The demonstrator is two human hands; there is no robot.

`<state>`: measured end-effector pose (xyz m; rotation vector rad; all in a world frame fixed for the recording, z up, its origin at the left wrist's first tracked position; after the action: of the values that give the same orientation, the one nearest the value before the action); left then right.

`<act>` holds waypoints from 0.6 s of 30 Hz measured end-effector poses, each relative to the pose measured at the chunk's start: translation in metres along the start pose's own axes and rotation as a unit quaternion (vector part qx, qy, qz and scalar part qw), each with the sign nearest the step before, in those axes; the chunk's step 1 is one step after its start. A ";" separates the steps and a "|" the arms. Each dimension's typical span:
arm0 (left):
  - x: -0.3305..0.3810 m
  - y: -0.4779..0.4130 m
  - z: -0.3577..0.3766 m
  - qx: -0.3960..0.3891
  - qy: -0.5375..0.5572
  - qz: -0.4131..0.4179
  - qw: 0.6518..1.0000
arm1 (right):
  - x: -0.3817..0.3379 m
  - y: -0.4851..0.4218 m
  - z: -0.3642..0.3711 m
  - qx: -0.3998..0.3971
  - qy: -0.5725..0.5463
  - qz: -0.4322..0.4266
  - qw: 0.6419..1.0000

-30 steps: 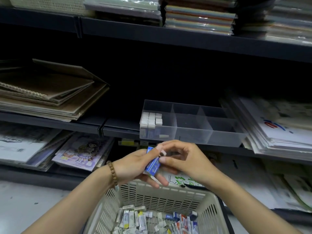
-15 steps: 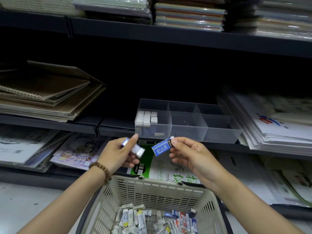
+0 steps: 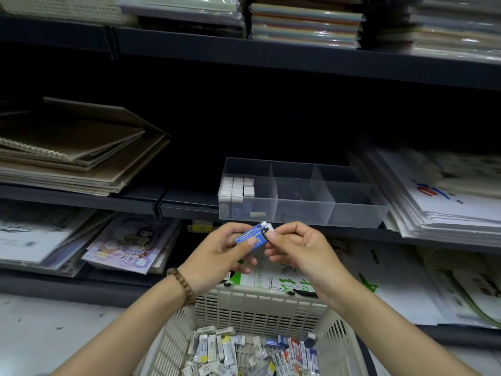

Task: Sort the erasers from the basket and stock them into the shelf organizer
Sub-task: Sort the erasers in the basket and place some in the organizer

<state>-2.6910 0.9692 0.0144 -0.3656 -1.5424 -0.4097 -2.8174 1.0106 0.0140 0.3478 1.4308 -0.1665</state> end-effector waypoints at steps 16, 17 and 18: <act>0.040 -0.029 -0.060 0.154 -0.049 0.166 0.973 | -0.082 -0.048 0.019 -0.068 0.128 -0.119 0.982; 0.037 -0.032 -0.067 0.172 -0.066 0.163 0.969 | -0.087 -0.058 0.016 -0.066 0.145 -0.117 0.980; 0.033 -0.036 -0.071 0.179 -0.084 0.155 0.968 | -0.089 -0.068 0.014 -0.066 0.165 -0.110 0.978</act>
<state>-2.6454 0.9032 0.0465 -0.3561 -1.6522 0.1475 -2.8378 0.9337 0.0937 0.1080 1.7994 -0.1973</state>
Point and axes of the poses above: each hand's wrist, its own y-axis away from the middle knuckle, its own z-axis out of the palm, x = y × z, the point moved 9 cm from there along -y, towards the middle knuckle, and after that the axes turned 8 degrees about x, right-handed, at the moved point
